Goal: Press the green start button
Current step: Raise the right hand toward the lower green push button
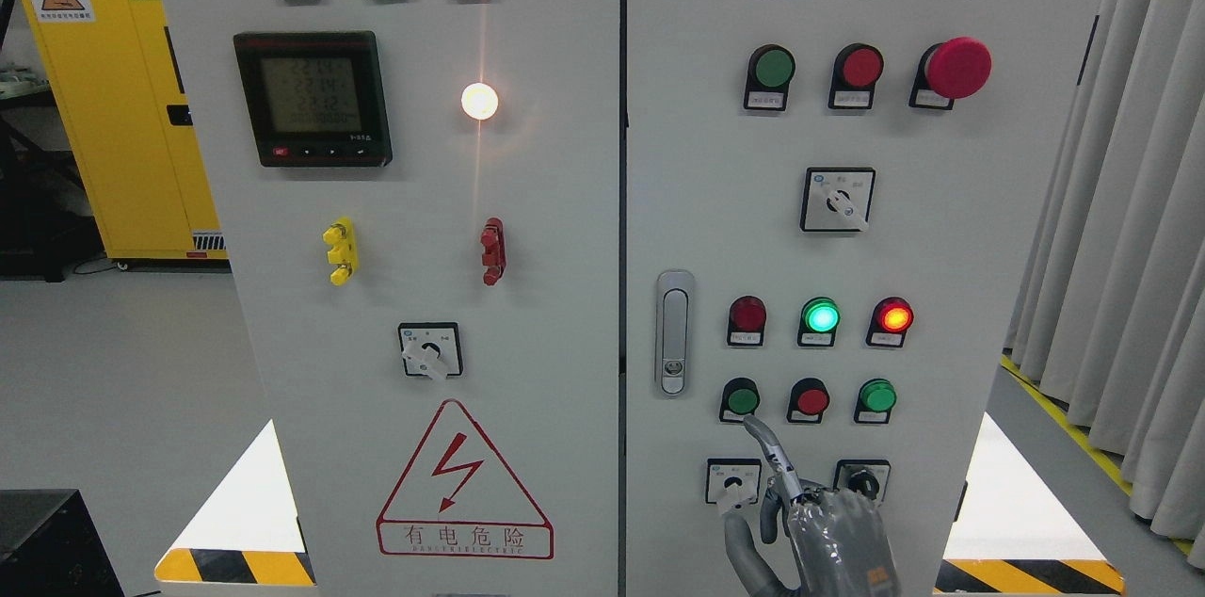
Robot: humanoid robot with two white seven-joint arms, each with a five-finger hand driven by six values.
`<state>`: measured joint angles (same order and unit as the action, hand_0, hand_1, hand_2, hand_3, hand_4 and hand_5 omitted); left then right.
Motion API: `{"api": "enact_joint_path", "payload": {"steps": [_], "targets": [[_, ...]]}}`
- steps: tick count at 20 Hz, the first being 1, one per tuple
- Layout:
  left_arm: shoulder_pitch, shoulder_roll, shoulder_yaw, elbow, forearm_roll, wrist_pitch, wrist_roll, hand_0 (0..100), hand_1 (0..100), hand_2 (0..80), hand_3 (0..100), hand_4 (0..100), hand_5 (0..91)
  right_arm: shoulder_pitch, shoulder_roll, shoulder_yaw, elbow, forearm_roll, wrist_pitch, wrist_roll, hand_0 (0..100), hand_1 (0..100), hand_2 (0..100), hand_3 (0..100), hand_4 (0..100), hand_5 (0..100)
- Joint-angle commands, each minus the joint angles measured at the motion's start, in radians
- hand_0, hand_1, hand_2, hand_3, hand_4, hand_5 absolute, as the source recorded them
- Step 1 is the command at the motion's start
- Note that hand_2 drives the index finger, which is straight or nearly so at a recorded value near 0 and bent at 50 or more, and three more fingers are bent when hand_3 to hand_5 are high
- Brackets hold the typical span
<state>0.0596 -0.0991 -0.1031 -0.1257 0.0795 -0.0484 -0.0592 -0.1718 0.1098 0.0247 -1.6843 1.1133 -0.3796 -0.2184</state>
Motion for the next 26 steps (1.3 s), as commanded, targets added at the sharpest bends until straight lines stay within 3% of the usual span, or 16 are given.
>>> {"api": "enact_joint_path", "payload": {"steps": [1, 26], "targets": [[0.0, -0.001, 0.0, 0.0, 0.0, 0.001, -0.001, 12, 56, 0.0, 0, 0, 0.0, -0.037, -0.002, -0.002, 0.089, 0.0, 0.002, 0.001, 62, 91, 0, 90, 98, 100], [0.0, -0.001, 0.0, 0.0, -0.001, 0.001, -0.001, 12, 56, 0.0, 0, 0, 0.0, -0.092, -0.001, 0.009, 0.178, -0.007, 0.004, 0.004, 65, 90, 0, 91, 98, 100]]}}
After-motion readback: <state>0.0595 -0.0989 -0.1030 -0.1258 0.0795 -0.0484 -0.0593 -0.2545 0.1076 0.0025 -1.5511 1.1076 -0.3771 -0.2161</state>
